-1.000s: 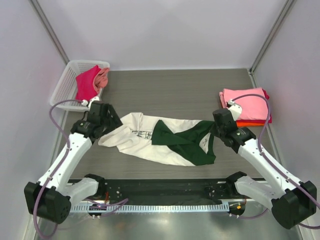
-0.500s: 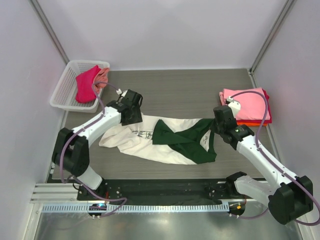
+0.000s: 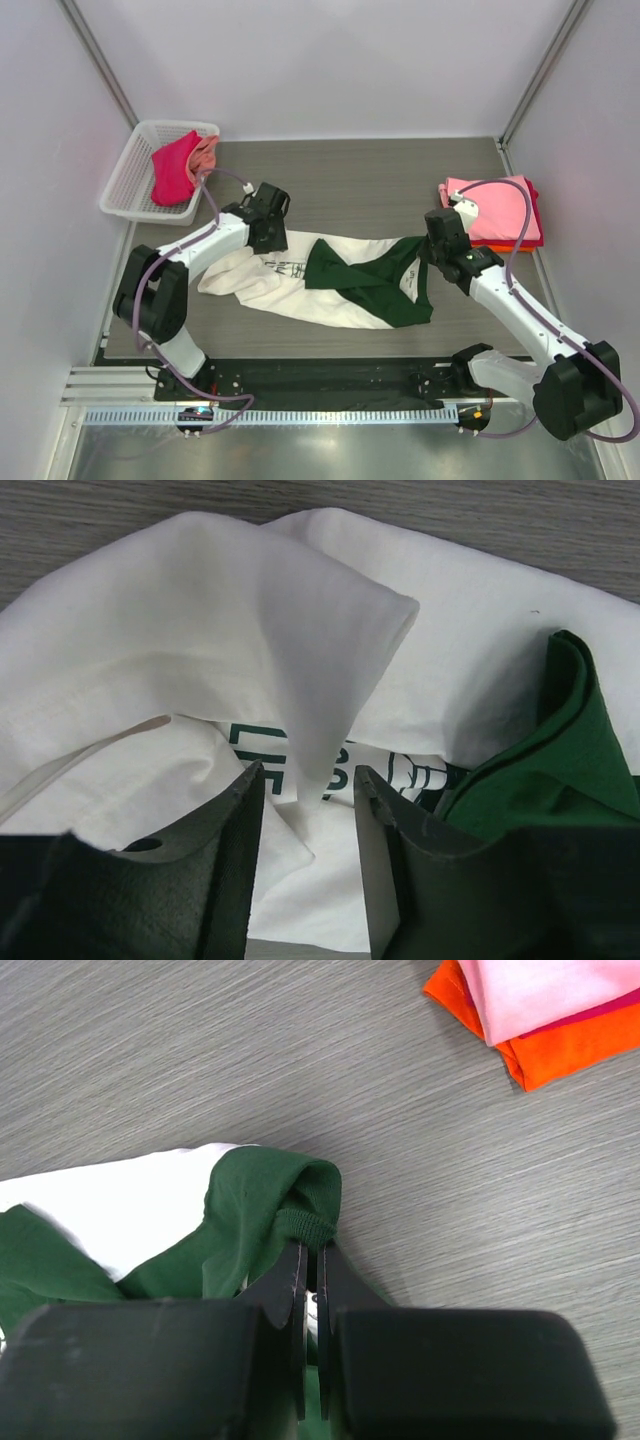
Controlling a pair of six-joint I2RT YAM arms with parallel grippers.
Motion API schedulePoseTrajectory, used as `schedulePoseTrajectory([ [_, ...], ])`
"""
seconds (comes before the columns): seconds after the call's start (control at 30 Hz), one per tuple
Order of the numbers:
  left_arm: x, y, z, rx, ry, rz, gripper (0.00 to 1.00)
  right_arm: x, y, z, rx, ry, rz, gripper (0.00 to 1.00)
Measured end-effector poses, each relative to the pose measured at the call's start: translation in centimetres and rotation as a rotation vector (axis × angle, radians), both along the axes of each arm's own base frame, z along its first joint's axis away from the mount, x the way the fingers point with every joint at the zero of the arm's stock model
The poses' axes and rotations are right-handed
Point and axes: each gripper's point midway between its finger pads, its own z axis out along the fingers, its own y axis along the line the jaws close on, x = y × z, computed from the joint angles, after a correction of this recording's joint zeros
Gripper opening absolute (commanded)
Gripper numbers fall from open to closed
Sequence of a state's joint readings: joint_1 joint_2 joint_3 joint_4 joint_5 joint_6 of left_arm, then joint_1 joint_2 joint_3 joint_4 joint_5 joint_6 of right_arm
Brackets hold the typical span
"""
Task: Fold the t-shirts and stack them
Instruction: Flatten the tshirt out
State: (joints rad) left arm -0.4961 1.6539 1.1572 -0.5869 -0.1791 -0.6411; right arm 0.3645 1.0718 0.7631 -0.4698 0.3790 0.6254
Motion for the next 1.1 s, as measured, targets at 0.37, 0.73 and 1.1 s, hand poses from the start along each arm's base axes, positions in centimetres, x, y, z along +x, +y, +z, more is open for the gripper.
schedulePoseTrajectory([
  [0.37, -0.5, 0.4, -1.7, 0.04, 0.044, -0.021, 0.0, 0.3, 0.0, 0.0, 0.007, -0.003, -0.003, 0.01],
  [0.73, 0.0, 5.7, 7.8, 0.147, -0.127, 0.133, 0.0, 1.5, -2.1, 2.2, 0.031, -0.036, -0.075, 0.01],
  [1.1, -6.6, 14.3, 29.2, 0.114, -0.574, 0.375, 0.0, 1.3, -2.0, 11.9, 0.098, -0.255, -0.041, 0.01],
])
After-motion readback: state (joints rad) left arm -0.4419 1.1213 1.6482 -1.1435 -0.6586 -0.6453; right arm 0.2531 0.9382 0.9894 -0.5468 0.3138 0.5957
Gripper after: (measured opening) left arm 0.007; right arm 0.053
